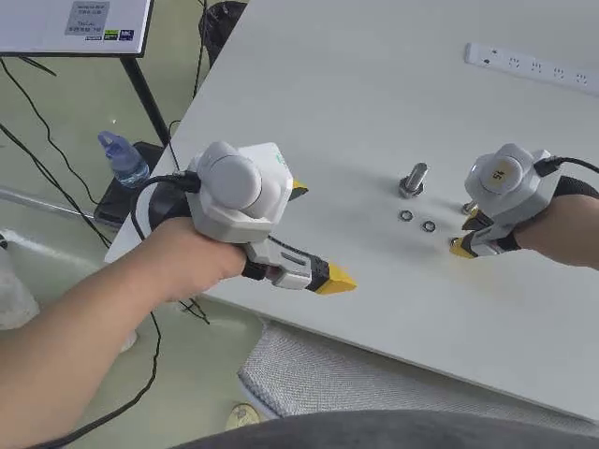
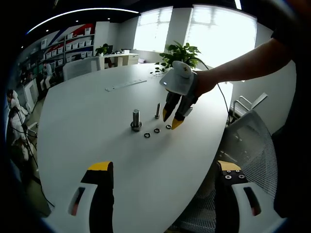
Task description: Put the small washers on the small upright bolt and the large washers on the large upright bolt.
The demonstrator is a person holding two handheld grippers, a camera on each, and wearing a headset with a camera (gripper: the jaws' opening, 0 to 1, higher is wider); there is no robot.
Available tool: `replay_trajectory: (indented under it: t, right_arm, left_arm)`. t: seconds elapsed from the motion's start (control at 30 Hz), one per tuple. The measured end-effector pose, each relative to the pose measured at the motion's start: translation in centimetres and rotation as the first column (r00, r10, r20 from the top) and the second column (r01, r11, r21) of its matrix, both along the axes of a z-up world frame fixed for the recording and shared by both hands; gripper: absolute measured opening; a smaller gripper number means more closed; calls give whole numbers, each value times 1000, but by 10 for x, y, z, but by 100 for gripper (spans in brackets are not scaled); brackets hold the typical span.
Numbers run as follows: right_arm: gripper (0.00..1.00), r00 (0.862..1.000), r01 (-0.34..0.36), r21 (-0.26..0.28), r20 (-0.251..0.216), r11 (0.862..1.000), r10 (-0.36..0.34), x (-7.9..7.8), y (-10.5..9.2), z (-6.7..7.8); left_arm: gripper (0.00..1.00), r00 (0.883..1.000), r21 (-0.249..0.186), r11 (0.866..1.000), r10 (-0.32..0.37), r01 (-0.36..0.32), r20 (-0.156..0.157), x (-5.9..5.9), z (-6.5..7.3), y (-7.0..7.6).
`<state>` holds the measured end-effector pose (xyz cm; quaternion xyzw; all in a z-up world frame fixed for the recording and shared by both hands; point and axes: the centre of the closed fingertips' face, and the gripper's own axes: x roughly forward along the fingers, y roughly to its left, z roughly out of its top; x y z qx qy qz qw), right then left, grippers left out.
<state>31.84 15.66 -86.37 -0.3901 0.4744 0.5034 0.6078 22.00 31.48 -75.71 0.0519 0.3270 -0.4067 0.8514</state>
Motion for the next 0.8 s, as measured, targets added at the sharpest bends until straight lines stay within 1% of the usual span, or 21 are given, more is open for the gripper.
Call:
replay_trajectory:
  t: [0.13, 0.17, 0.23, 0.3, 0.33, 0.37, 0.43, 0.7, 0.8]
  right_arm:
    - [27, 1000, 0, -5, 1, 1000, 0, -1, 0, -3]
    - [27, 1000, -2, -8, 1, 1000, 2, -2, 0, -4]
    - [26, 1000, -6, -18, 5, 1000, 7, -1, -3, -5]
    - [26, 1000, -8, -29, 3, 1000, 8, -1, -6, -7]
    - [26, 1000, -8, -19, 6, 1000, 8, 0, -5, -6]
    - [26, 1000, 3, -22, 3, 1000, -3, 0, -6, -6]
    - [26, 1000, 5, -17, 1, 1000, -5, 0, -5, -6]
    - [24, 1000, 2, -25, 12, 1000, -2, 0, -5, -5]
    - [21, 1000, -5, -35, 10, 999, 6, -1, -5, -5]
  left_arm:
    - [84, 1000, -1, 1000, -1, 1, -2, -2, -1, 0]
    - [83, 1000, -2, 1000, -1, 1, 1, -1, 0, 0]
    - [82, 1000, -15, 1000, 8, -8, 12, 1, 2, 2]
    - [82, 1000, -26, 1000, 19, -18, 11, 2, 3, 3]
    - [82, 1000, -23, 1000, 19, -19, 10, 2, 3, 3]
    - [81, 1000, -19, 1000, 19, -19, 10, 2, 2, 4]
    - [81, 1000, -10, 1000, 15, -15, 7, 2, 0, 5]
    - [81, 1000, -7, 1000, 17, -17, 4, 1, -1, 6]
    - [80, 1000, -8, 1000, 18, -18, 1, -1, -1, 6]
